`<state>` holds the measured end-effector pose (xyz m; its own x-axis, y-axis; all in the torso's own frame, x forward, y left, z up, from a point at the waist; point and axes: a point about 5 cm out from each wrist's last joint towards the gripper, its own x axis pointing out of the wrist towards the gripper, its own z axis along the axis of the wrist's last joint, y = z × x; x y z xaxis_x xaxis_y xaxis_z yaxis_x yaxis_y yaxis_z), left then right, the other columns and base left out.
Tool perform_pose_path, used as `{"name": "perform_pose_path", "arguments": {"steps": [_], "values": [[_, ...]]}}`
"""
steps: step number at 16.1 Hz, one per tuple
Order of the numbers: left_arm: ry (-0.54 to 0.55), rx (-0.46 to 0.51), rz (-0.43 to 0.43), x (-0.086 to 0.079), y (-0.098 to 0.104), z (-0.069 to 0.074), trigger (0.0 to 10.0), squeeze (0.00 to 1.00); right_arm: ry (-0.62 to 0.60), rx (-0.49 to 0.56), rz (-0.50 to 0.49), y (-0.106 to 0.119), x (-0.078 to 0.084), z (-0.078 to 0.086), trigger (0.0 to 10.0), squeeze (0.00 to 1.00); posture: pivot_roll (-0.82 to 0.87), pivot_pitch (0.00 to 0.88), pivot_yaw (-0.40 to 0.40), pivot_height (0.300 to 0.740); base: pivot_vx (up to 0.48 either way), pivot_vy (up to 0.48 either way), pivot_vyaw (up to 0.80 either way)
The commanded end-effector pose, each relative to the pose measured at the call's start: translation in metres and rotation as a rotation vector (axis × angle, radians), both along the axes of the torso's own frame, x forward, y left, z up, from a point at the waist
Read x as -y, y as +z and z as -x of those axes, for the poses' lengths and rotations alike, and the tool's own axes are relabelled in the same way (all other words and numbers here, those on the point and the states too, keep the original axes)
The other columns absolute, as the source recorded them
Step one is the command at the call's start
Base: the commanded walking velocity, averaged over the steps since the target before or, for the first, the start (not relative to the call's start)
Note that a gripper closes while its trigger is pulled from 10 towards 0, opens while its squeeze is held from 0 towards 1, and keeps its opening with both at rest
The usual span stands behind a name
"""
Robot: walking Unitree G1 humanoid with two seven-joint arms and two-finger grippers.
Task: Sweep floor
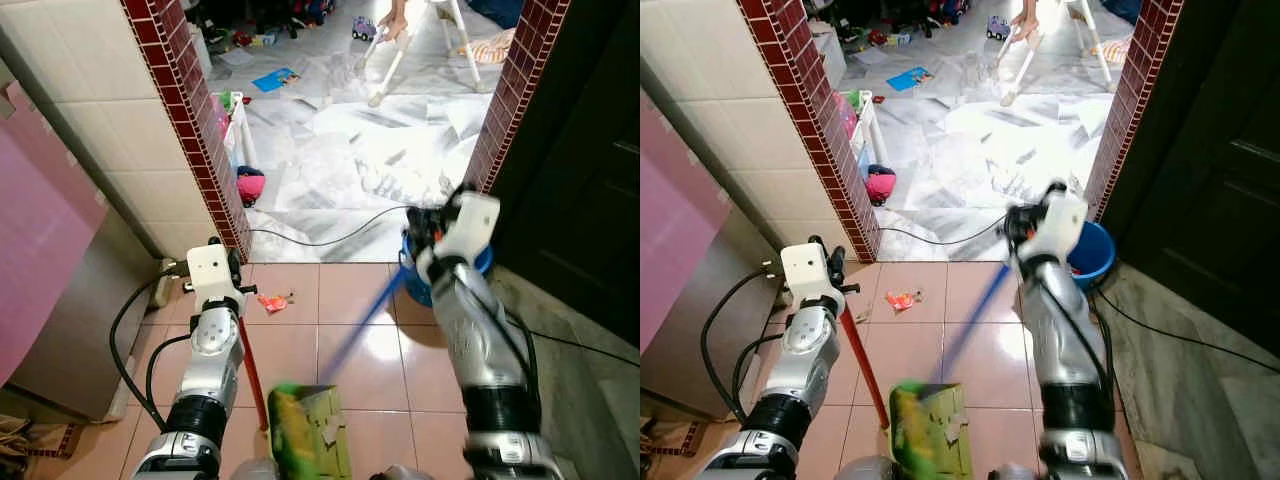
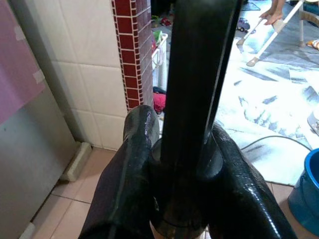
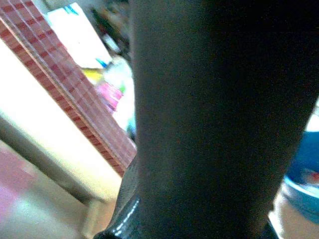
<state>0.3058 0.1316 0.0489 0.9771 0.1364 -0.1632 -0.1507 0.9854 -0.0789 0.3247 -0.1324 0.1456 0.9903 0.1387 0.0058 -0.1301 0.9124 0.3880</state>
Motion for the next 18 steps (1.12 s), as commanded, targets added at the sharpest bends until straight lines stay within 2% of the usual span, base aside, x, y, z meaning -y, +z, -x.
{"name": "perform_pose_path", "arguments": {"steps": [1, 5, 6, 7, 8, 10, 13, 15, 18], "values": [[-0.022, -0.089, 0.063, 0.007, -0.015, 0.007, 10.0, 0.0, 0.038, 0.094, -0.059, 0.024, -0.007, -0.003, 10.0, 0.0, -0.1, 0.0, 0.079, 0.74, 0.0, 0.0, 0.0], [-0.083, -0.115, 0.175, 0.011, -0.016, 0.008, 10.0, 0.0, 0.082, 0.248, 0.097, 0.053, 0.004, -0.005, 10.0, 0.0, -0.11, 0.0, 0.081, 0.74, 0.0, 0.0, 0.0], [-0.085, -0.109, 0.182, 0.011, -0.016, 0.008, 10.0, 0.0, 0.078, 0.269, 0.12, 0.057, 0.007, -0.005, 10.0, 0.0, -0.11, 0.0, 0.081, 0.74, 0.0, 0.0, 0.0], [-0.087, -0.059, 0.135, 0.006, -0.008, 0.006, 10.0, 0.0, 0.039, 0.302, 0.162, 0.062, 0.019, -0.006, 10.0, 0.0, -0.11, 0.0, 0.081, 0.74, 0.0, 0.0, 0.0], [-0.088, -0.028, 0.127, 0.004, -0.002, 0.004, 10.0, 0.0, 0.019, 0.31, 0.178, 0.063, 0.024, -0.006, 10.0, 0.0, -0.11, 0.0, 0.08, 0.74, 0.0, 0.0, 0.0], [-0.124, 0.031, 0.138, 0.001, 0.011, 0.0, 10.0, 0.0, -0.025, 0.337, 0.292, 0.063, 0.034, -0.003, 10.0, 0.0, -0.11, 0.0, 0.08, 0.74, 0.0, 0.0, 0.0], [-0.167, 0.057, 0.158, 0.001, 0.022, 0.0, 10.0, 0.0, -0.036, 0.425, 0.495, 0.065, 0.032, 0.001, 10.0, 0.0, -0.11, 0.0, 0.079, 0.74, 0.0, 0.0, 0.0], [-0.181, 0.07, 0.152, 0.001, 0.026, 0.001, 10.0, 0.0, -0.032, 0.427, 0.541, 0.06, 0.031, 0.001, 10.0, 0.0, -0.1, 0.0, 0.076, 0.74, 0.0, 0.0, 0.0], [-0.22, 0.125, 0.112, 0.002, 0.039, 0.003, 10.0, 0.0, -0.035, 0.367, 0.572, 0.042, 0.037, 0.002, 10.0, 0.0, -0.1, 0.0, 0.074, 0.74, 0.0, 0.0, 0.0]]}}
